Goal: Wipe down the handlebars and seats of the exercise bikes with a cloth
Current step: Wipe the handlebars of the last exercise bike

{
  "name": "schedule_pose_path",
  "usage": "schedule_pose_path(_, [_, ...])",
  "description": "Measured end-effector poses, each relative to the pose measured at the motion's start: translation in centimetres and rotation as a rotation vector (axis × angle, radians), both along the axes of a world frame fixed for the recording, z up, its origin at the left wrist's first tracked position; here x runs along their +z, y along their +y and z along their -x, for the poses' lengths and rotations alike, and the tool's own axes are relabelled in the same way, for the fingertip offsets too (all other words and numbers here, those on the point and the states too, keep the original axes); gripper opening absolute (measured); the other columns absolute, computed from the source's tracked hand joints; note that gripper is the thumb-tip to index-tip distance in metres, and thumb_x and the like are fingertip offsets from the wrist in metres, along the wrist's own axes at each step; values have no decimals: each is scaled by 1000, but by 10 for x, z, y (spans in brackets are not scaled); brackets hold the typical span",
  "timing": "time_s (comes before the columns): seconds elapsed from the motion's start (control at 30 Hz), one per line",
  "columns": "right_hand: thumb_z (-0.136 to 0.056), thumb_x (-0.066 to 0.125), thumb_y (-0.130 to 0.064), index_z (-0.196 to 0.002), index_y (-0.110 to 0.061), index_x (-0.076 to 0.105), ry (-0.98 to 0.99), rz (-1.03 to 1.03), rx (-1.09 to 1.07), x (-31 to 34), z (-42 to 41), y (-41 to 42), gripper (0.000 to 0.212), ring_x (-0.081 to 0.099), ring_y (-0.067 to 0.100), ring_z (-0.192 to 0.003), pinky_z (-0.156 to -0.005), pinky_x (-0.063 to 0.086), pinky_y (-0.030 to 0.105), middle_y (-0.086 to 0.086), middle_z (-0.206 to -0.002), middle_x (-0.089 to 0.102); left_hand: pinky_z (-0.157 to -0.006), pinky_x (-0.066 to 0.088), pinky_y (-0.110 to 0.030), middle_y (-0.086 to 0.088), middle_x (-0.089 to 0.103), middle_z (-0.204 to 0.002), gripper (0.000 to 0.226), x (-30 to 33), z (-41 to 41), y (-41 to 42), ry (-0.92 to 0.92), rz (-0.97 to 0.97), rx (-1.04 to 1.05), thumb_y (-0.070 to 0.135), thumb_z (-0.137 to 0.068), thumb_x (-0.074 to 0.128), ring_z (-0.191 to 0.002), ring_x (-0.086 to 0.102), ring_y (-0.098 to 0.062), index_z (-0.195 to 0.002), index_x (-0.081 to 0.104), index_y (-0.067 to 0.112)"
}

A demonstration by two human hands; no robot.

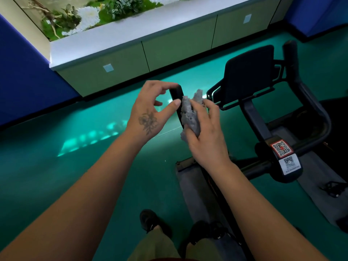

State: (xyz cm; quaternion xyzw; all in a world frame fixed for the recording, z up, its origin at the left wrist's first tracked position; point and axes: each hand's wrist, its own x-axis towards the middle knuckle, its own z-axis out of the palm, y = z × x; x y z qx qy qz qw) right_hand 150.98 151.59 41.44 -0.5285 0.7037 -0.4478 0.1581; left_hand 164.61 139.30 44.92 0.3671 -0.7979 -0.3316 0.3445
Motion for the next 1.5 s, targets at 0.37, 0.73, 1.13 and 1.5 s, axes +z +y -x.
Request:
schedule_pose_path(0.37, [-105, 62, -30, -159, -14, 37, 44, -26, -82, 1, -3, -37, 62, 49, 22, -140, -107, 43, 36, 2, -159, 47, -96, 61, -36, 6, 58, -140, 65, -19, 3, -23, 75, -180, -121, -15, -84, 60, -125, 66, -15, -138, 64, 21])
schedule_pose_path(0.73, [-94, 69, -34, -147, -20, 53, 276, -85, -91, -8, 0, -32, 56, 61, 20, -104, -67, 42, 30, -4, -131, 54, -94, 62, -37, 4, 50, -150, 79, -28, -3, -17, 105, -274, -152, -20, -82, 59, -122, 66, -21, -148, 57, 24])
schedule_pose_path(1.13, [-95, 71, -36, -141, -16, 58, 246, -132, -142, -15, -6, -30, 52, 60, 21, -112, -81, 46, 33, 0, -125, 64, -94, 61, -34, 6, 50, -150, 84, -23, -3, -13, 106, -315, -135, -23, -79, 53, -117, 68, -14, -146, 57, 28])
schedule_pose_path(1.5, [-91, 67, -42, -111, -22, 66, 225, -245, -73, -24, 13, 24, 28, 51, 13, -92, -72, 38, 31, -11, -98, 57, -86, 56, -21, 7, 40, -159, 82, -39, 5, 1, 147, -253, -111, -15, -87, 68, -117, 64, -6, -156, 47, 24])
